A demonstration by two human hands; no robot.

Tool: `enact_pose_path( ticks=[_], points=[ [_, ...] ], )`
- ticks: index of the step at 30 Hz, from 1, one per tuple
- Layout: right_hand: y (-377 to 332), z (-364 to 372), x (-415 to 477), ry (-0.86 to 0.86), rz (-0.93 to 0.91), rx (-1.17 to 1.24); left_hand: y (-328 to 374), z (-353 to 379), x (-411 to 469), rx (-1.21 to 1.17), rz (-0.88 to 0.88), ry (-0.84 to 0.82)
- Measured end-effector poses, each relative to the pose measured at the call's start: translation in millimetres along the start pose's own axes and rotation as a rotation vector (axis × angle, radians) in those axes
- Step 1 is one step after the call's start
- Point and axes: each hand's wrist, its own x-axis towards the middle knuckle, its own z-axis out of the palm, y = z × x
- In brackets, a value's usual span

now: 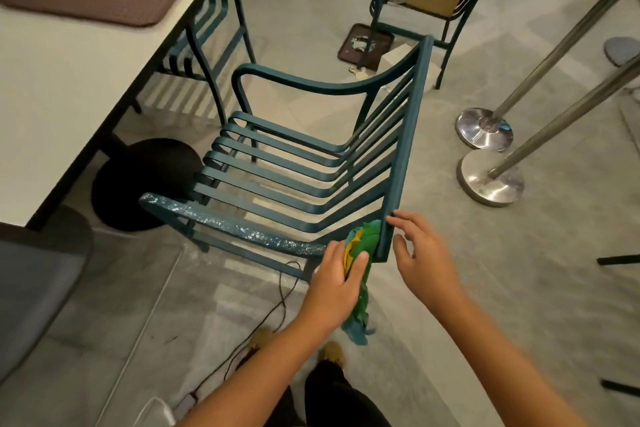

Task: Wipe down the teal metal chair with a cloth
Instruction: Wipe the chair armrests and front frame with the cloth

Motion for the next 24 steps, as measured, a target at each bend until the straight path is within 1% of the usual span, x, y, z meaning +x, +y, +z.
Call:
enact_pose_path(
  ticks=[4, 8, 11, 14, 17, 21, 24],
  points=[
    [7, 2, 1, 0.005, -0.033, 0.010, 2, 8, -1, 0.047, 0.051, 0.105],
    [11, 3, 0, 0.010, -0.046, 0.016, -9, 11, 4, 0.085, -0.006, 0.158],
    [12, 6, 1, -0.001, -0.049, 0.003, -19, 7, 8, 0.118, -0.071, 0.154],
    [11, 4, 2, -0.011, -0.055, -0.021, -22, 2, 12, 0.150, -0.084, 0.122],
    [10, 1, 3, -0.033, -0.053, -0.040, -19, -5, 13, 0.124, -0.088, 0.082],
    [12, 0, 4, -0.039, -0.065, -0.049, -7, -3, 1, 0.087, 0.046, 0.029],
    [10, 3, 4, -0.009, -0.060, -0.046, -8, 2, 1, 0.084, 0.093, 0.062]
  ],
)
